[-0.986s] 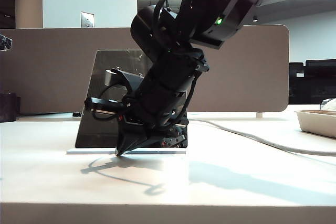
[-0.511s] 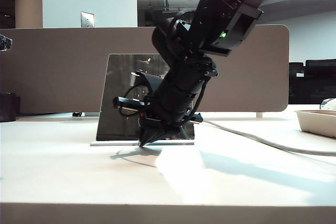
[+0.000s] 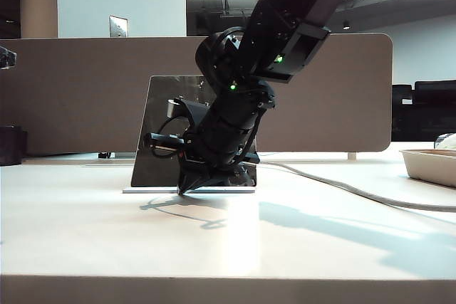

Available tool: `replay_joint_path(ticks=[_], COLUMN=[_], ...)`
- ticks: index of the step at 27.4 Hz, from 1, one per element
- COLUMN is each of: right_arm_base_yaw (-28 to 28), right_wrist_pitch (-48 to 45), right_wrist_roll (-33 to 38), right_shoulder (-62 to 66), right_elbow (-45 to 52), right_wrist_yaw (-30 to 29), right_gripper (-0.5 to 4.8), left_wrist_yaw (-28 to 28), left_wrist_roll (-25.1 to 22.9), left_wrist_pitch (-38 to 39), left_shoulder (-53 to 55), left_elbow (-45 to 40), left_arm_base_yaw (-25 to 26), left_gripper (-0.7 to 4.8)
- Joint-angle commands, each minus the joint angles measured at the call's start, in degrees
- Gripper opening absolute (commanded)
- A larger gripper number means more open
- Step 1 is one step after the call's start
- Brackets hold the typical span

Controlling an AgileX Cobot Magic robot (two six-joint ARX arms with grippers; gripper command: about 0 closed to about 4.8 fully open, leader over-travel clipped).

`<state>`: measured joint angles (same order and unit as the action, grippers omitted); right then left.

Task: Push the base of the mirror on the table to move it forward for a short distance.

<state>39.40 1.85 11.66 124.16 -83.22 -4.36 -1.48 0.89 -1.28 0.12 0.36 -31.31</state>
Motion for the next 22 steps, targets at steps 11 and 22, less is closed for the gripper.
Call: replay_joint_path(ticks=[11, 22], right_arm_base_yaw=[-2.4, -2.54], right_wrist_pitch=[0.68, 0.46], right_wrist_roll=[-0.39, -1.16], right_shoulder=[1.77, 2.45], right_elbow=[-0.31, -1.07], right_wrist_yaw=[0.57, 0.37], right_gripper=[-0.05, -0.05], left_wrist_yaw=[0.22, 0.22], left_wrist_roll=[-0.24, -0.24], left_wrist_pitch=[-0.52, -0.5], left_shoulder=[0.02, 0.02], left_elbow=[0.04, 0.04], left_arm_base_yaw=[0.04, 0.04], left_gripper=[-0.01, -0.01])
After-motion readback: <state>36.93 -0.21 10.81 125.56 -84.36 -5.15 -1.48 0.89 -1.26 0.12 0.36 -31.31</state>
